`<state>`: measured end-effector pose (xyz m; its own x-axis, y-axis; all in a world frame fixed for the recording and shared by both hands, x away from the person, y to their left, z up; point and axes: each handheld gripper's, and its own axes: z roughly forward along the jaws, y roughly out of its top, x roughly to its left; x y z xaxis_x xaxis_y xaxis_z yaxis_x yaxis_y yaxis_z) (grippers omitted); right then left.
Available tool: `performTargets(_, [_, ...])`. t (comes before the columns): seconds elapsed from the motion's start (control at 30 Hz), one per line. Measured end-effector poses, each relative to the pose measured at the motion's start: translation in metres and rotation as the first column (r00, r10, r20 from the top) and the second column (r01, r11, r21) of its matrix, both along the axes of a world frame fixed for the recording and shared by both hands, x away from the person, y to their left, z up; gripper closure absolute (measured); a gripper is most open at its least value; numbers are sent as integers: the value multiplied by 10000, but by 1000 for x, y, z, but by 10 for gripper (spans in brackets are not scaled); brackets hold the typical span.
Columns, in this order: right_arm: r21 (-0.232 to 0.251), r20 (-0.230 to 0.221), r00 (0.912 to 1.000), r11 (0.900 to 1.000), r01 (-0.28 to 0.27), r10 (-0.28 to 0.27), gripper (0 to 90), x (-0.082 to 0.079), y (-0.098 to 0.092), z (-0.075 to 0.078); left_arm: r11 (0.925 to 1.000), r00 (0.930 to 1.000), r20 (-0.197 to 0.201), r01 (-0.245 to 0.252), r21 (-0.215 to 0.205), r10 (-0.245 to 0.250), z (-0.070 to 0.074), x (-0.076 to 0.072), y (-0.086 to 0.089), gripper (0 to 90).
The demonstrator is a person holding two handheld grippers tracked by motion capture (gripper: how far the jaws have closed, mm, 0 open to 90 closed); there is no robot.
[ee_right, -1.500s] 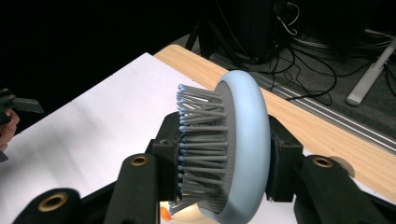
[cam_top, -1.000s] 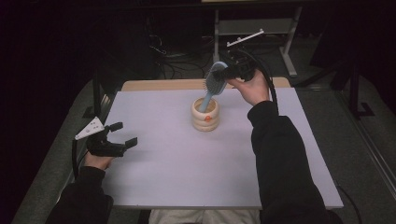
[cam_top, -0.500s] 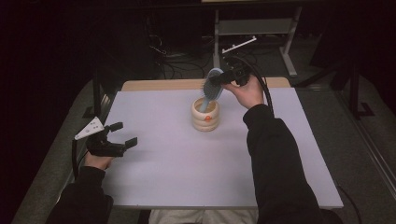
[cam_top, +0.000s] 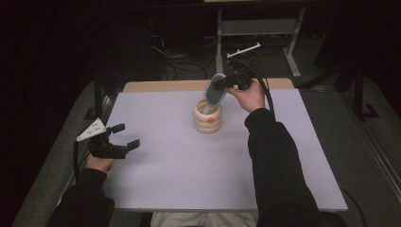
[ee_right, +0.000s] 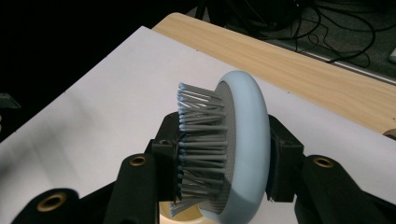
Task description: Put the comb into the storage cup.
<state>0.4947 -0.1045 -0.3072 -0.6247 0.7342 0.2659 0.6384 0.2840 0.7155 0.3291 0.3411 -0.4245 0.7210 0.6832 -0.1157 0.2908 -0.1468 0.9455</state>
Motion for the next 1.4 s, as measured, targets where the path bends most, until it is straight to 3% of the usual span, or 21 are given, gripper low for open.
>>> performTargets(0.27, [357, -499, 9957, 9962, 793, -775, 479, 6, -7, -6, 10000, 10000, 50, 60, 31, -60, 1, -1, -1, 0])
performTargets(0.33, [586, -600, 9955, 9953, 765, -730, 462, 7, -10, -7, 10000, 10000, 51, 68, -13, -68, 1, -1, -1, 0])
performTargets(0.43, [551, -722, 9935, 9943, 916, -876, 425, 7, -14, -8, 10000, 10000, 27, 61, -3, -61, 0, -1, -1, 0])
performTargets(0.57, [1312, -791, 9943, 9881, 809, -709, 330, 7, -23, -8, 10000, 10000, 18, 64, -6, -64, 0, -1, -1, 0])
performTargets(0.63, [1295, -878, 9944, 9891, 699, -588, 272, 7, -25, -7, 10000, 10000, 22, 94, -23, -94, 0, -1, -1, 0])
performTargets(0.7, [1132, -724, 9954, 9910, 710, -630, 209, 5, -27, -6, 9999, 10000, 38, 87, -111, -86, 1, -2, -1, 0])
performTargets(0.83, [703, 83, 9923, 9900, 1223, -1232, 86, 0, -32, -3, 9999, 10000, 52, 55, -163, -55, 1, -3, 1, 0])
performTargets(0.93, [531, 313, 9928, 9920, 1142, -1160, 0, -3, -35, -3, 9997, 10000, 16, 14, -244, -14, 0, -2, 2, 0])
performTargets(1.17, [12, 1035, 9896, 9949, 1006, -1002, 0, -11, -40, 0, 9996, 9999, -112, 2, -276, -5, -2, -1, 3, 0])
performTargets(1.4, [198, 1434, 9871, 9974, 691, -713, 0, -22, -48, 0, 9991, 9999, -134, 1, -422, -7, -2, -1, 3, 0])
